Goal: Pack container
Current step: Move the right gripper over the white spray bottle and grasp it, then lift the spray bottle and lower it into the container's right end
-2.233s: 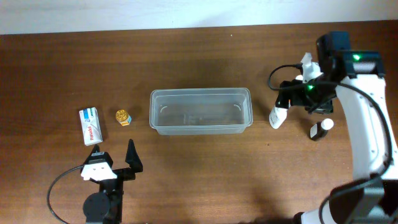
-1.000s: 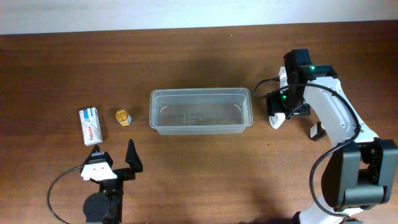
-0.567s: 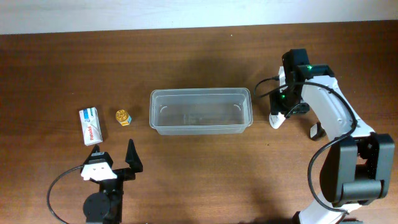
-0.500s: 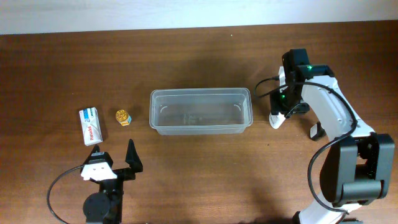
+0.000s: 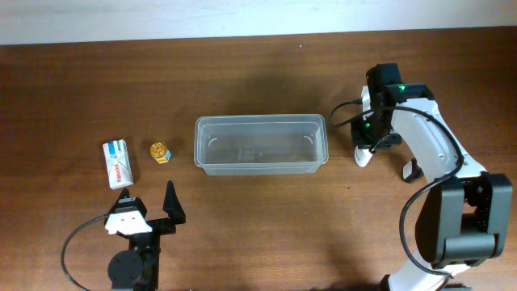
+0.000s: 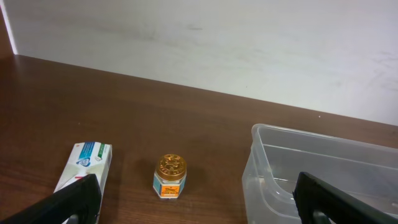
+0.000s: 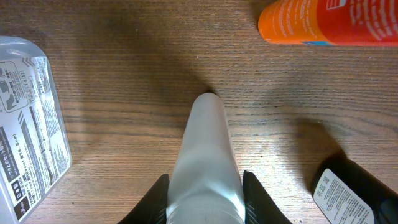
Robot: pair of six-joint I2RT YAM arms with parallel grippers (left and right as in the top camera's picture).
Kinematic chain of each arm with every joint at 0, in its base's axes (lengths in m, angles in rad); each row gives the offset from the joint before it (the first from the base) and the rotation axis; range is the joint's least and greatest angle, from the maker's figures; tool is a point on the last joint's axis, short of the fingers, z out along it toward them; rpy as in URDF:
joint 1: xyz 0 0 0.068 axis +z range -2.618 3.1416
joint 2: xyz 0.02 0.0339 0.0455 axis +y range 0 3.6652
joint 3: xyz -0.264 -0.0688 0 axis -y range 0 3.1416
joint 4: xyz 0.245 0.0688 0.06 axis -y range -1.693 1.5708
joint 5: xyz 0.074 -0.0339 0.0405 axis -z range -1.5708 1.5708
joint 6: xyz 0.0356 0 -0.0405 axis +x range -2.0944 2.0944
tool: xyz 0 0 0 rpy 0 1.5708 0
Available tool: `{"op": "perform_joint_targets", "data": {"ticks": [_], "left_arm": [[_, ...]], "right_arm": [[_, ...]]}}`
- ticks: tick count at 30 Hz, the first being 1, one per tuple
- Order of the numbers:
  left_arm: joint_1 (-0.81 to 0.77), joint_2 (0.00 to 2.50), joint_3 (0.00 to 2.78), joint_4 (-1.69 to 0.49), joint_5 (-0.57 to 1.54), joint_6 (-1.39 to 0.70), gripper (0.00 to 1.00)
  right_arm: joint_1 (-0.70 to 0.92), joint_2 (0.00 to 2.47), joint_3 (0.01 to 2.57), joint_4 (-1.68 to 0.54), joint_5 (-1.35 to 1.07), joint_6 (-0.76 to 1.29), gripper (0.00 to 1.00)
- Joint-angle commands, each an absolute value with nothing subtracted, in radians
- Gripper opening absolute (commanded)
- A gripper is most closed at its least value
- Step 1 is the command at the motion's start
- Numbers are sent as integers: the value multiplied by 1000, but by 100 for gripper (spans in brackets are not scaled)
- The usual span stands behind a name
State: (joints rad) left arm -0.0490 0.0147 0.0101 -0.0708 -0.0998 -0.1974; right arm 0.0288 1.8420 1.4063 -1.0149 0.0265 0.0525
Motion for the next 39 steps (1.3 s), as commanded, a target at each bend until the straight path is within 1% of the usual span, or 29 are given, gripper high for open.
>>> {"op": "perform_joint_targets", "data": {"ticks": [1,6,13,17,30,35,39], "left_arm": [[-43,6,9,-76,-86,-178,99],[-43,6,9,-76,-86,-178,99],[-43,6,9,-76,-86,-178,99],[-43,6,9,-76,-86,-178,99],[-43,6,9,-76,-86,-178,99],[-43,6,9,-76,-86,-178,99],[-43,6,9,-76,-86,-178,99]], "right_arm": [[33,1858,1428,-1034,4,60,16],[33,1856,1554,-1140,-34,59,17],[41,1849,1881,-1399,-41,59,17],[77,1842,1980,-1450,-84,59,17],[243,1840,2009,-1448,-284,83,18],[281,1841,1998,-1416,-273,141,17],[329,1853,1991,-1394,-129,228,18]]}}
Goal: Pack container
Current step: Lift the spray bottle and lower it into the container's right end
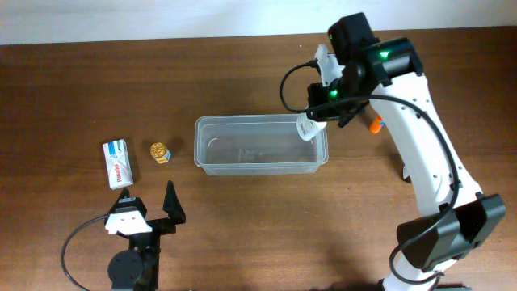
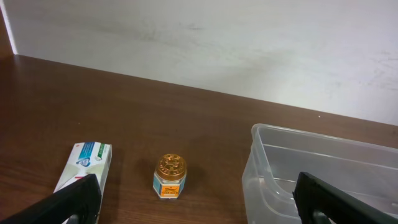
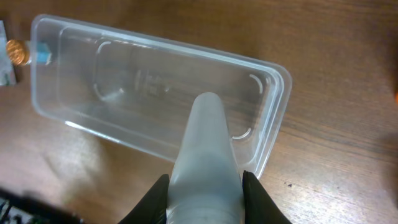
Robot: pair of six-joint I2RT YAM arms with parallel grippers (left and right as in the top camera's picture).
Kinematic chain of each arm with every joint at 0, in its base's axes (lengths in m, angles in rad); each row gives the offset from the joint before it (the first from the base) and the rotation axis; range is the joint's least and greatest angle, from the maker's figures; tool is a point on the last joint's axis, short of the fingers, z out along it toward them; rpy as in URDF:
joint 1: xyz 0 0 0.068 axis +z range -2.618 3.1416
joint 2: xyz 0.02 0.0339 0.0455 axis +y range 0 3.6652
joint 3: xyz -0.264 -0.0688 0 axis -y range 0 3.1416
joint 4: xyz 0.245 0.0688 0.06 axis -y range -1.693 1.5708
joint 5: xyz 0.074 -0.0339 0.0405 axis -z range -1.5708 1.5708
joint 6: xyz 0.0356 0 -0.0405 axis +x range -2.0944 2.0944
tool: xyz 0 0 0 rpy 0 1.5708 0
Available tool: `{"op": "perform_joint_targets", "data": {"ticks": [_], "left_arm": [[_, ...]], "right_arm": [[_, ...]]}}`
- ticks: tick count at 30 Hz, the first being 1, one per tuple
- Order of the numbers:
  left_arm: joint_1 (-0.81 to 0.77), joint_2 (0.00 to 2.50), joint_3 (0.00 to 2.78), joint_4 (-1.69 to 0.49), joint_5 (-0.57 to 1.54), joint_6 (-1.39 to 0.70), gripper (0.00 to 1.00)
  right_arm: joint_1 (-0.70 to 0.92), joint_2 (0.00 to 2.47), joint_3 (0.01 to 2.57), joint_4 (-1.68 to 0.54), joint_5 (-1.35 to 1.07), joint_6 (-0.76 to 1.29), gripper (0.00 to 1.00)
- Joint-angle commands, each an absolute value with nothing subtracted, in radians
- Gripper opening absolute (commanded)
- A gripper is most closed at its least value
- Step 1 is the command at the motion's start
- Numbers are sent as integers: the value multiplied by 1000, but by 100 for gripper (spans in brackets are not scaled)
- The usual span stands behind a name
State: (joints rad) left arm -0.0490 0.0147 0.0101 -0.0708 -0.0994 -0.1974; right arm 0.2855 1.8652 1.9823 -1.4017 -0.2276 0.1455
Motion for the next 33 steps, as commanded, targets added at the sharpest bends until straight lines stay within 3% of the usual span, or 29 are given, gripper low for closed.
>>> {"op": "perform_joint_targets", "data": {"ticks": [1,11,33], "left_arm": [[-43,6,9,-76,-86,-178,99],[-43,6,9,-76,-86,-178,99],[-43,6,9,-76,-86,-178,99]], "right_arm": [[338,1856,1990,-1394,-107,234,18],[430,1925,1986,-1387,93,354,18],[431,2088,1982,-1330,118,425,18]]}}
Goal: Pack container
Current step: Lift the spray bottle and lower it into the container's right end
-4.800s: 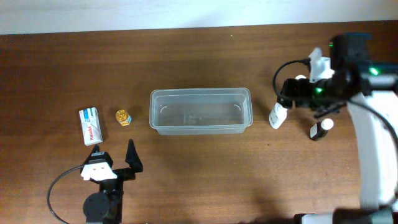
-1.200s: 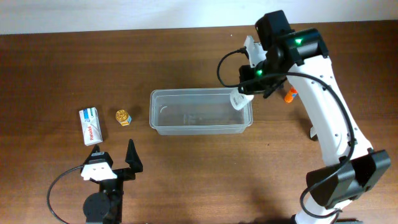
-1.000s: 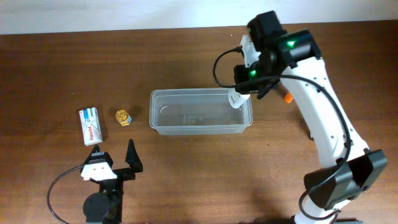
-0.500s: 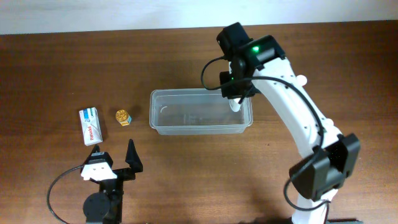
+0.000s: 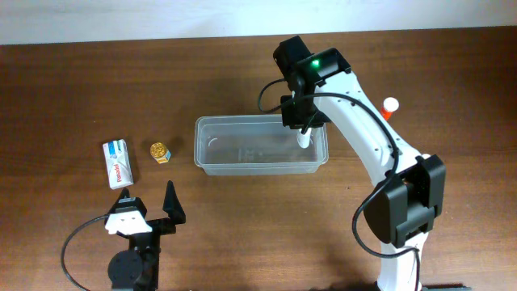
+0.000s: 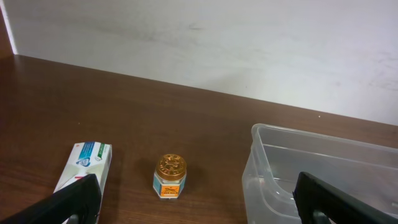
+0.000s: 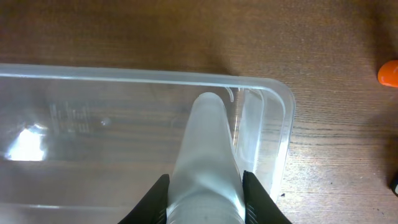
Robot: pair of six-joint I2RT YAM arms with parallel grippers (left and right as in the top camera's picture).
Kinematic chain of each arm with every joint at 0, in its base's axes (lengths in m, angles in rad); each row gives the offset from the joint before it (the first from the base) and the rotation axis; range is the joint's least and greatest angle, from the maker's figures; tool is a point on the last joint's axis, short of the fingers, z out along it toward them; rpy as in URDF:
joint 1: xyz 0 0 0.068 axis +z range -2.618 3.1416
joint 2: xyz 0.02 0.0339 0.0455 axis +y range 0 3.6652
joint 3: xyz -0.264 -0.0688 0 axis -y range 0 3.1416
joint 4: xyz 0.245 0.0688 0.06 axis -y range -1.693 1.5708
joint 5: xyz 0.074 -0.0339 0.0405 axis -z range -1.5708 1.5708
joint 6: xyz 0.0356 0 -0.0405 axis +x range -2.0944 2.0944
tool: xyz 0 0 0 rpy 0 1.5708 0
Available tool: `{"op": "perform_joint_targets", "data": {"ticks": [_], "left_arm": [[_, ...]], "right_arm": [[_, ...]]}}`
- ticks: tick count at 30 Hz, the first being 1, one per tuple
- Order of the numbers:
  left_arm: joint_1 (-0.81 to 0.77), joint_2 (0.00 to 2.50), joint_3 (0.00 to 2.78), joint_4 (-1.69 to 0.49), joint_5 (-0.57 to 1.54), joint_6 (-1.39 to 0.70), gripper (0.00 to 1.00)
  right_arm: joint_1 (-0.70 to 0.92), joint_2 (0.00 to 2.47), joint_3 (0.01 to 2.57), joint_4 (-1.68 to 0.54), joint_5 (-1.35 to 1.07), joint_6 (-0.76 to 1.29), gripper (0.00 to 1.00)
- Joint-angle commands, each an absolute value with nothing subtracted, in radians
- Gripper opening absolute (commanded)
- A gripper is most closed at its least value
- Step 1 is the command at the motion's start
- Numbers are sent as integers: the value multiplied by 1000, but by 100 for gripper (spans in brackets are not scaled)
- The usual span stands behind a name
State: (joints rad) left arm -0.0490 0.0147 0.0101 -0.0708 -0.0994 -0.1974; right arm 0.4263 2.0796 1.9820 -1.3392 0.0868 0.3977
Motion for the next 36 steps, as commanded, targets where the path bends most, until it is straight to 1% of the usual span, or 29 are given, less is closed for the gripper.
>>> {"op": "perform_joint_targets", "data": {"ticks": [1,21,31,34,36], "left_arm": [[-43,6,9,-76,-86,-178,99],[-43,6,9,-76,-86,-178,99],[-43,6,9,-76,-86,-178,99],[-43,6,9,-76,-86,-178,99],[-43,6,9,-76,-86,-178,99]], "right_arm": [[431,2088,1978,-1326,118,425,18],[406,2088,1771,-1158,130,428,18],[366,2088,1750,-1135,128,424,18],[365,2088,1750,-1135,129,416,30],[365,2088,1750,-1135,128,416,34]]}}
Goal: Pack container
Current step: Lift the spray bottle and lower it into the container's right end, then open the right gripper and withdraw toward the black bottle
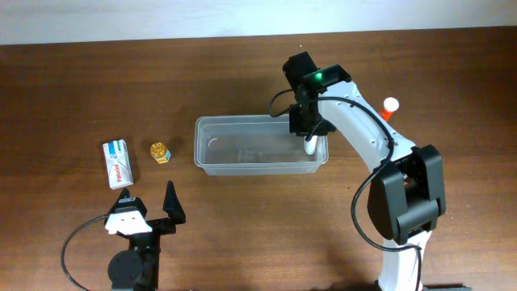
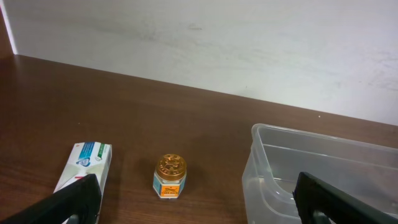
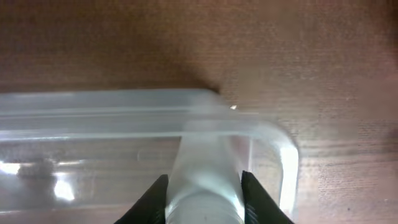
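Note:
The clear plastic container (image 1: 202, 153) sits at the table's middle. My right gripper (image 1: 308, 133) is shut on a white tube (image 3: 204, 163), holding it down inside the container's right end (image 3: 283, 149). In the overhead view the white tube (image 1: 310, 145) shows just below the gripper, at the right wall. A white toothpaste box (image 1: 118, 163) and a small gold-lidded jar (image 1: 159, 151) lie left of the container. My left gripper (image 1: 149, 204) rests open near the table's front, with the small jar (image 2: 170, 176) and the toothpaste box (image 2: 87, 164) ahead of it.
An orange bottle with a white cap (image 1: 389, 106) lies on the table right of the container, beside my right arm. A pale wall (image 2: 199, 43) runs along the far edge of the table.
My right gripper has moved a little right and lower, bringing the white tube deeper into the container's right end. The left arm has not moved.
My right gripper was shut on the white tube at the table's right, beside the orange bottle. Then it held the tube over the container's right corner. After that the tube pointed into the container's right end, and now it sits lower inside.

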Robot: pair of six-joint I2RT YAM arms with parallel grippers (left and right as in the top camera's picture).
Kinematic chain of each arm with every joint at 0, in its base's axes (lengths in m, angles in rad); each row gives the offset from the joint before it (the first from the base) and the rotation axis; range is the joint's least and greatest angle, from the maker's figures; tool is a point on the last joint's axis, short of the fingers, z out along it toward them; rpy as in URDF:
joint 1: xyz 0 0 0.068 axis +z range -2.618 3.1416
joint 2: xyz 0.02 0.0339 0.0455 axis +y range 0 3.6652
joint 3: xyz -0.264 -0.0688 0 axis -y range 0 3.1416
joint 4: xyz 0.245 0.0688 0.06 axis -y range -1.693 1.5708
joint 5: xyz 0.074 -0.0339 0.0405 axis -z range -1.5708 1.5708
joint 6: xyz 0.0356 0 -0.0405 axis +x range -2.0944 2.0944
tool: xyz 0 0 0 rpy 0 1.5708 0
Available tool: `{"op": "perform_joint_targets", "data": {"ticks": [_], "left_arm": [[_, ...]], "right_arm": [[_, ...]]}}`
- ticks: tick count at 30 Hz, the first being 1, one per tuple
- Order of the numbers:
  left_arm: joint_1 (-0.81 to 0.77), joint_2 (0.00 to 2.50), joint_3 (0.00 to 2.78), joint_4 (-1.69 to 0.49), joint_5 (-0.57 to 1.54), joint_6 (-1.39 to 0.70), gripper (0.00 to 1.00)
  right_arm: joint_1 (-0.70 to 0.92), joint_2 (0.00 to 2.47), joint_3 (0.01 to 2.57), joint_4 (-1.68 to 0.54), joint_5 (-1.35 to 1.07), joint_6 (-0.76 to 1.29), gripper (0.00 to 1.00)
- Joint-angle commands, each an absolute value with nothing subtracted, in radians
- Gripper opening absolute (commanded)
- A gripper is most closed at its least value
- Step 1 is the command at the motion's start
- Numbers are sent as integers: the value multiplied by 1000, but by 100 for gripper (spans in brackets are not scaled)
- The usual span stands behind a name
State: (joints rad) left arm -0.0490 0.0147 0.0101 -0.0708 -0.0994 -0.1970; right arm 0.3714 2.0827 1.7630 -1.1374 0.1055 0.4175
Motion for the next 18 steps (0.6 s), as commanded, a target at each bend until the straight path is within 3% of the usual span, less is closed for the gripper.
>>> {"op": "perform_joint_targets", "data": {"ticks": [1,11,18], "left_arm": [[-43,6,9,-76,-86,-178,99],[-43,6,9,-76,-86,-178,99],[-43,6,9,-76,-86,-178,99]], "right_arm": [[365,2088,1750,-1136,128,417,35],[365,2073,1755,-1140,105,417,48],[365,2041,1839,-1208,102,416,50]]}}
